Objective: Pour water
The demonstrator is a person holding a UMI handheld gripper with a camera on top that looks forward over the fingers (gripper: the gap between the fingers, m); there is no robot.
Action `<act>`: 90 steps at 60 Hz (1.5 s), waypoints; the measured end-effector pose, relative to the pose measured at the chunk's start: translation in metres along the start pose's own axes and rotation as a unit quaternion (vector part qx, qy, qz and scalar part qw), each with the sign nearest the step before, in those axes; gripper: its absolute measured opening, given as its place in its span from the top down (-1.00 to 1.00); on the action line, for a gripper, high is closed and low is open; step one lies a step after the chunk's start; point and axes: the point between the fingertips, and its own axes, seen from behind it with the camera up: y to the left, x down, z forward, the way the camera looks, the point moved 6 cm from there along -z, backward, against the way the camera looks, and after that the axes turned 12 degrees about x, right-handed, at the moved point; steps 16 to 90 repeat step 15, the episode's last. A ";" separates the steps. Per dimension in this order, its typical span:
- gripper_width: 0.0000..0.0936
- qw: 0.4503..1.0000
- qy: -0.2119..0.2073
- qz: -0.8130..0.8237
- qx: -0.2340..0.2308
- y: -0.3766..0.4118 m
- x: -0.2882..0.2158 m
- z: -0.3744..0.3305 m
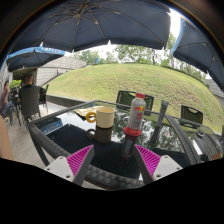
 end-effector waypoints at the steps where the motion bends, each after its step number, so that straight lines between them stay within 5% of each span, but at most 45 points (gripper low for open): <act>1: -0.80 1.000 0.000 0.005 0.000 0.000 0.000 -0.002; 12: -0.79 0.999 0.010 0.013 0.043 -0.020 0.014 0.001; 90: -0.79 0.999 0.007 0.022 0.036 -0.018 0.015 0.004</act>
